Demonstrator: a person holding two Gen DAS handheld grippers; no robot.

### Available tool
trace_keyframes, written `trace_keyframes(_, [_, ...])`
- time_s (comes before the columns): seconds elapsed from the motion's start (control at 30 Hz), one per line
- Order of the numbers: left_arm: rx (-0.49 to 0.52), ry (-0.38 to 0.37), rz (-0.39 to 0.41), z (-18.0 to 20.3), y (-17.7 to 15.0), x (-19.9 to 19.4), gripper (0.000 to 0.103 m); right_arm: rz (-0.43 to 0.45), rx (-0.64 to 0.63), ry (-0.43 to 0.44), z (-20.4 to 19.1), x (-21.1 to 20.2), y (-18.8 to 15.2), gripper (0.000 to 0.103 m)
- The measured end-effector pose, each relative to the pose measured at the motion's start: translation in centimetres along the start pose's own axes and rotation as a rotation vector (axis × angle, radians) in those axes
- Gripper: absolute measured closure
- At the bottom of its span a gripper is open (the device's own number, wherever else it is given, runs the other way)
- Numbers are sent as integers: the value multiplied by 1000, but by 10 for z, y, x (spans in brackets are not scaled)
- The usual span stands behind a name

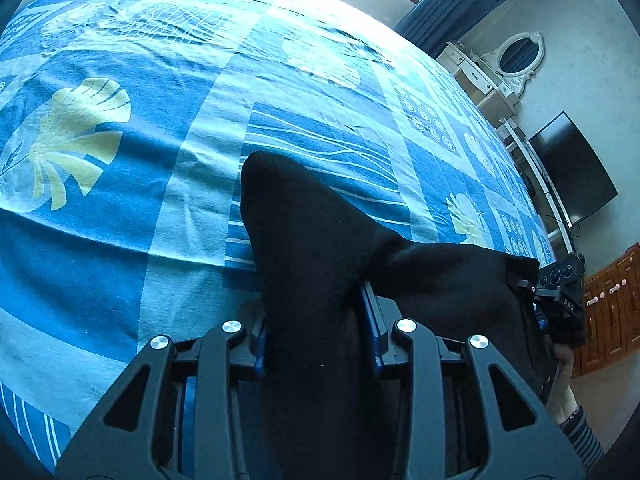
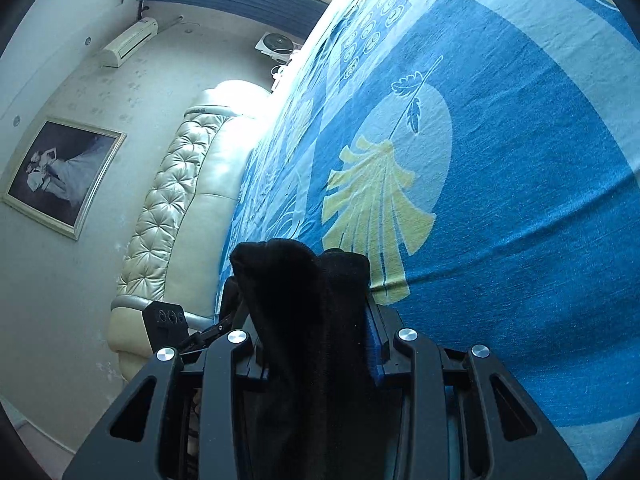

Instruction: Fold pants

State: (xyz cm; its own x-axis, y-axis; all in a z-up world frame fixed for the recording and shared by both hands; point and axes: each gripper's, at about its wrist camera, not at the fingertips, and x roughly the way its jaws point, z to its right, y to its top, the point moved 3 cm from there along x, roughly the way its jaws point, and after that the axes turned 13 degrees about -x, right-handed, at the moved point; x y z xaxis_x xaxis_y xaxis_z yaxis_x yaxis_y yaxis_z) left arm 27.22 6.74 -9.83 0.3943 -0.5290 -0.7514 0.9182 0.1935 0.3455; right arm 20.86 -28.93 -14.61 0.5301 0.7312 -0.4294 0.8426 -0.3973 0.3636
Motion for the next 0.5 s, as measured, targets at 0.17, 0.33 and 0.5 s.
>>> trace_keyframes(0.17, [4, -7, 4, -1, -1, 1, 66, 9, 0, 4, 1, -1, -2, 70])
trace_keyframes(0.33, [-26, -36, -9, -6, 1, 3, 59, 9, 1, 2, 0, -2, -2, 69])
trace_keyframes(0.5, [-66, -95, -13, -13, -1, -5, 40, 16, 16, 25, -2, -6, -1, 59])
